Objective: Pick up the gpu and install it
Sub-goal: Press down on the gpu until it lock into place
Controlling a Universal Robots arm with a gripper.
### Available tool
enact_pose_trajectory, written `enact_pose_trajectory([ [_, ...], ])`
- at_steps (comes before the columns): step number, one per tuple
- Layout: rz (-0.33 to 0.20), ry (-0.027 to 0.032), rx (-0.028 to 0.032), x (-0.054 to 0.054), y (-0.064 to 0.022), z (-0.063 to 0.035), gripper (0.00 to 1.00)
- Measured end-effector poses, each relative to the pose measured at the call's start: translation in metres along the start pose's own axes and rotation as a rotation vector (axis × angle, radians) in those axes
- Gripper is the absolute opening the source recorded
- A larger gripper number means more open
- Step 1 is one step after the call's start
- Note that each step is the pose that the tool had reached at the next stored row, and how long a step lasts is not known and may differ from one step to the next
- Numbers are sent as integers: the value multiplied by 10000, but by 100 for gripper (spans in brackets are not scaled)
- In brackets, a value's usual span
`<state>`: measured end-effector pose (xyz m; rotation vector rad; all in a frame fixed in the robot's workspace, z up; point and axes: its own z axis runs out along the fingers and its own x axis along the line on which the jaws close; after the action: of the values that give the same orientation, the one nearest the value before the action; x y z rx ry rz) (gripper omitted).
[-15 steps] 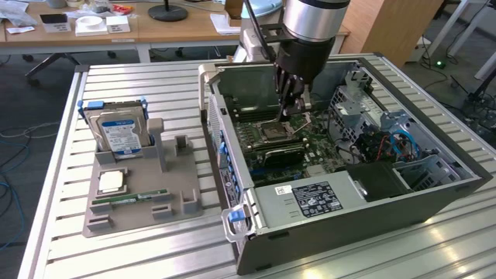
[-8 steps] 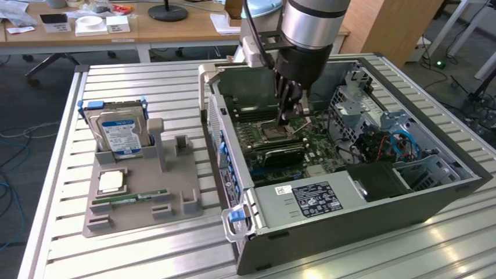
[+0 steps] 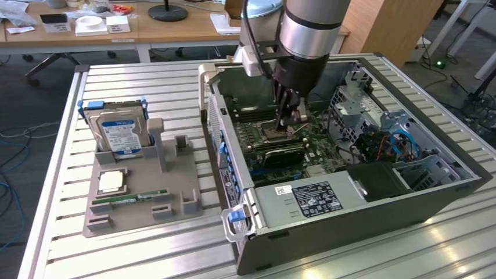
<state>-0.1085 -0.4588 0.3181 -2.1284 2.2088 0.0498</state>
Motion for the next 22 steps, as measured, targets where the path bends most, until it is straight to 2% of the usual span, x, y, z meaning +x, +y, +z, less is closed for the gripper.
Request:
enact_pose_trajectory([
  [8,0,-2,1,10,4,135,11],
  [16,0,1,0,14,5,192,11],
  [22,0,-2,1,20,7,279,11],
])
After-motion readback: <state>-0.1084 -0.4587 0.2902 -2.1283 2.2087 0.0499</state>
